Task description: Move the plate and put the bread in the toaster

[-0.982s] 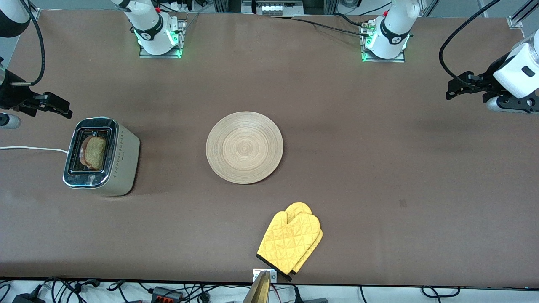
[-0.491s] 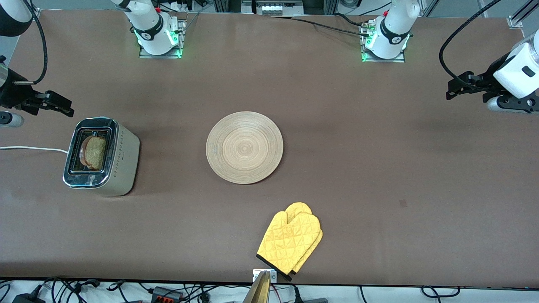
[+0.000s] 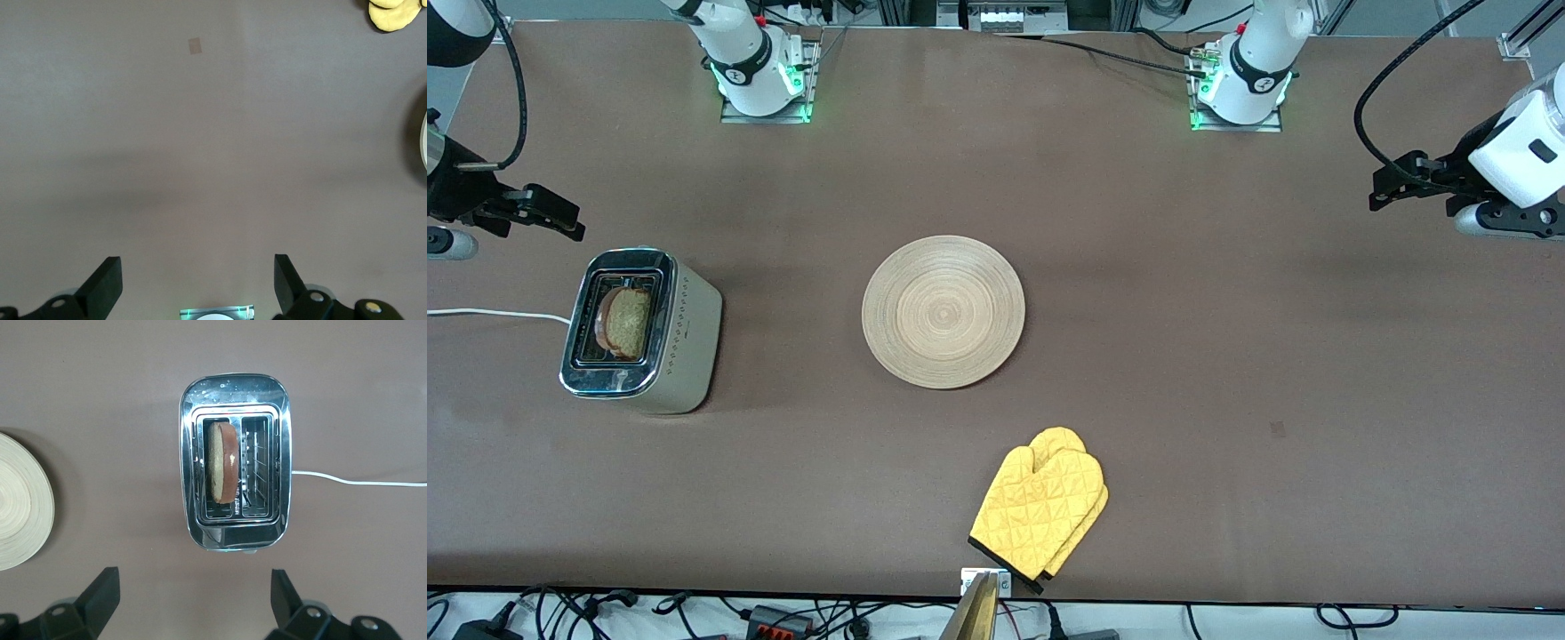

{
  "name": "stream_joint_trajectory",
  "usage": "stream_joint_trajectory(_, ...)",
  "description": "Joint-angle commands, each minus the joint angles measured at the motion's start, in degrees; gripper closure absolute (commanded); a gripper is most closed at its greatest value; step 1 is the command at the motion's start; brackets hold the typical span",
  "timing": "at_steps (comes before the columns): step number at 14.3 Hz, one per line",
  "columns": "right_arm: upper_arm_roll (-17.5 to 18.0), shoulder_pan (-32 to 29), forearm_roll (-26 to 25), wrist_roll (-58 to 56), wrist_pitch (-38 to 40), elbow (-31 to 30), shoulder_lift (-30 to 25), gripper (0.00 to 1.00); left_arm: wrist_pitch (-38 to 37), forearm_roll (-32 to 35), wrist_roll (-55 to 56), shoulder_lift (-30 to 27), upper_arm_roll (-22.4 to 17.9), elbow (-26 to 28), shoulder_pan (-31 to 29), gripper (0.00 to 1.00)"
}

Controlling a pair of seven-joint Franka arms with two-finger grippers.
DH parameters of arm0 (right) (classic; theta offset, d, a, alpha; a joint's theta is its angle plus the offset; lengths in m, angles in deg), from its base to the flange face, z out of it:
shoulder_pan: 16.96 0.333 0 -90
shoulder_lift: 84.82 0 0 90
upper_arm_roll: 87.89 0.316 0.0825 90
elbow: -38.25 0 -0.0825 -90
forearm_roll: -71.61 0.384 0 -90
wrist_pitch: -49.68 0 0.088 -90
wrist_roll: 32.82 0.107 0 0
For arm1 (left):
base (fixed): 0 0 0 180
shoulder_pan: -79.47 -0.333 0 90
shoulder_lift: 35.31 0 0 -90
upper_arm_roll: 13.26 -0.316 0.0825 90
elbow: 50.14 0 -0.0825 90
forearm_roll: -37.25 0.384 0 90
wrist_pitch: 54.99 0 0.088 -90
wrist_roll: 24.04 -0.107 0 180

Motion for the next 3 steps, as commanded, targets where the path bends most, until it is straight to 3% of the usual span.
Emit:
stream_joint_trajectory(1,-0.25,-0.01,0.87,-0.75,-0.57,-1.97,-1.88,0.0,-1.17,-1.18,-1.41,0.14,-0.2,-1.14,-0.36,0.0)
stream_joint_trajectory(3,-0.25,-0.01,0.87,-0.75,-0.66,-1.97,-1.88,0.0,-1.17,-1.18,-1.41,0.14,-0.29,-1.14,-0.36,0.0)
